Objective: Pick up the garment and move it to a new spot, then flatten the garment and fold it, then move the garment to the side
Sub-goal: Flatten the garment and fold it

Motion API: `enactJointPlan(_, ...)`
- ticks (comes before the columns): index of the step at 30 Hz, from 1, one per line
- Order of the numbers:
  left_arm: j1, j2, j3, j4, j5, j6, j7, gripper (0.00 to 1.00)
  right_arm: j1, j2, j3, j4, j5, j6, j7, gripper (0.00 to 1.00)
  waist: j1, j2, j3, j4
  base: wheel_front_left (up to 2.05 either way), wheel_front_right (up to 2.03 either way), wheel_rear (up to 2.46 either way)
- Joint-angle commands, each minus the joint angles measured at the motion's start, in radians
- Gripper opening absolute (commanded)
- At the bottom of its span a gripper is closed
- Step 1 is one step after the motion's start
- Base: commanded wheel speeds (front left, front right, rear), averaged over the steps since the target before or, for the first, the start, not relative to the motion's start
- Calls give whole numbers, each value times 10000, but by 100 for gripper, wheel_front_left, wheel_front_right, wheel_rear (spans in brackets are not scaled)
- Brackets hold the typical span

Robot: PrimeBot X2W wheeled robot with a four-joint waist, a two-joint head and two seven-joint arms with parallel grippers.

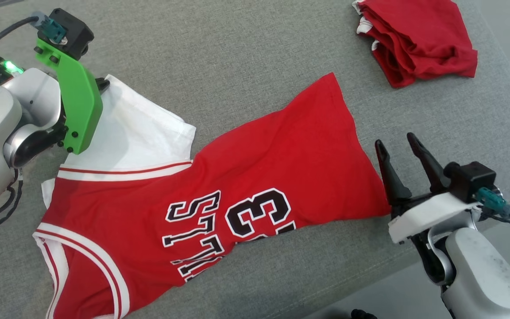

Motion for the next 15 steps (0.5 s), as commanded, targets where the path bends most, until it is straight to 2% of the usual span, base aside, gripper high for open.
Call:
enactJointPlan(1,-97,69,-32,-20,-51,-18,-76,0,-307,14,91,265,175,-11,208,100,-1,0,-67,32,0,0,0)
enactJointPlan(9,-212,-33,-193,-132,-95,-20,-215,0,-3255,265,859,2200,756,-10,2761,100,-1,0,-178,270,0,0,0)
enactJointPlan(15,-315,-120,-240,-388,37,-18,-236,0,-5031,495,824,4190,969,-11,4609,100,-1,0,-177,682,0,0,0)
